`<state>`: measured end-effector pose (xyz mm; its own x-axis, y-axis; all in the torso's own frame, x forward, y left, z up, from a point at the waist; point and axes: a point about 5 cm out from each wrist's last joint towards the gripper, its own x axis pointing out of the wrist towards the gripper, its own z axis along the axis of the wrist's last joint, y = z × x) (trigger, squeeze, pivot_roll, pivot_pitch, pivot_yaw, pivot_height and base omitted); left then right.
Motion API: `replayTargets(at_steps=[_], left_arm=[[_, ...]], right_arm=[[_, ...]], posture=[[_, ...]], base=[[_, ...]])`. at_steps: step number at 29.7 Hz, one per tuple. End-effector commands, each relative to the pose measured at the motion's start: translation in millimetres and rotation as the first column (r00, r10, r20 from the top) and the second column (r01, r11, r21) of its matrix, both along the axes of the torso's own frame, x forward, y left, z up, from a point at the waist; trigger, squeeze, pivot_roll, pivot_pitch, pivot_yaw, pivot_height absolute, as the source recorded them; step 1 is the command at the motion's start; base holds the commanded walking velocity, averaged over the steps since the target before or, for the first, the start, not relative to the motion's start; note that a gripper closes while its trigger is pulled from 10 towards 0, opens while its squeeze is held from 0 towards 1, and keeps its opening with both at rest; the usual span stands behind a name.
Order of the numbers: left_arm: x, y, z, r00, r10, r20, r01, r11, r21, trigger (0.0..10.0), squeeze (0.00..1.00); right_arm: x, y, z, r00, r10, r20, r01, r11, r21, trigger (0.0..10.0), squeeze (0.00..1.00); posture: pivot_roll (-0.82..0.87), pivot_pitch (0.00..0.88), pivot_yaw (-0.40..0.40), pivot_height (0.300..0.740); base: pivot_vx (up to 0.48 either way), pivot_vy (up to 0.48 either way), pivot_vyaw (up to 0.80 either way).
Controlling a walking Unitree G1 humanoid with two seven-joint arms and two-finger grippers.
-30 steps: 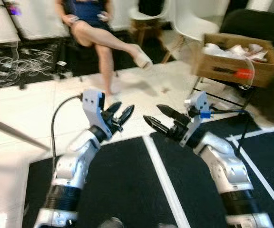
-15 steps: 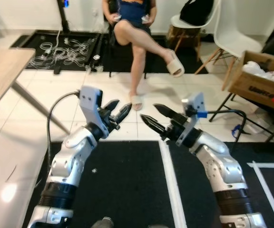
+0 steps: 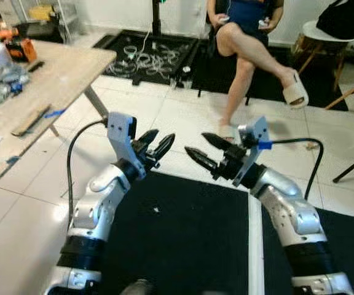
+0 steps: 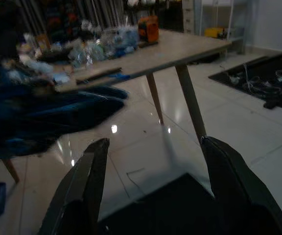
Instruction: Picking trash to rubbish bin
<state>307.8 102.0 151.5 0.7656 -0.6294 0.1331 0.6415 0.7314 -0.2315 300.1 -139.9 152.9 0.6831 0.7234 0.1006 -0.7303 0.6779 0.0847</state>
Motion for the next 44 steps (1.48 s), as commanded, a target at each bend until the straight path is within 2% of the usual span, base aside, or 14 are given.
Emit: replayTargets(at_steps=[1,42,44], left_arm=[[-0.5,4.2,-4.0,1.000,0.011,-0.019,-0.011,1.000,0.005,10.0,0.00],[0.4,5.1,-4.4,1.000,0.009,-0.024,-0.008,1.000,0.013,10.0,0.00],[0.4,4.8,-4.3,1.000,0.007,-0.022,-0.006,1.000,0.016,10.0,0.00]], right_arm=[[-0.5,3.8,-1.1,1.000,0.015,-0.004,-0.015,1.000,0.008,10.0,0.00],[0.9,0.1,-4.0,1.000,0.007,-0.003,-0.007,1.000,0.014,10.0,0.00],[0.7,-0.3,-4.6,1.000,0.004,-0.002,-0.003,1.000,0.023,10.0,0.00]], posture=[[-0.10,0.000,-0.013,0.740],[-0.10,0.000,-0.007,0.740],[-0.10,0.000,-0.007,0.740]], base=[[0.000,0.000,0.79],[0.000,0.000,0.79],[0.000,0.000,0.00]])
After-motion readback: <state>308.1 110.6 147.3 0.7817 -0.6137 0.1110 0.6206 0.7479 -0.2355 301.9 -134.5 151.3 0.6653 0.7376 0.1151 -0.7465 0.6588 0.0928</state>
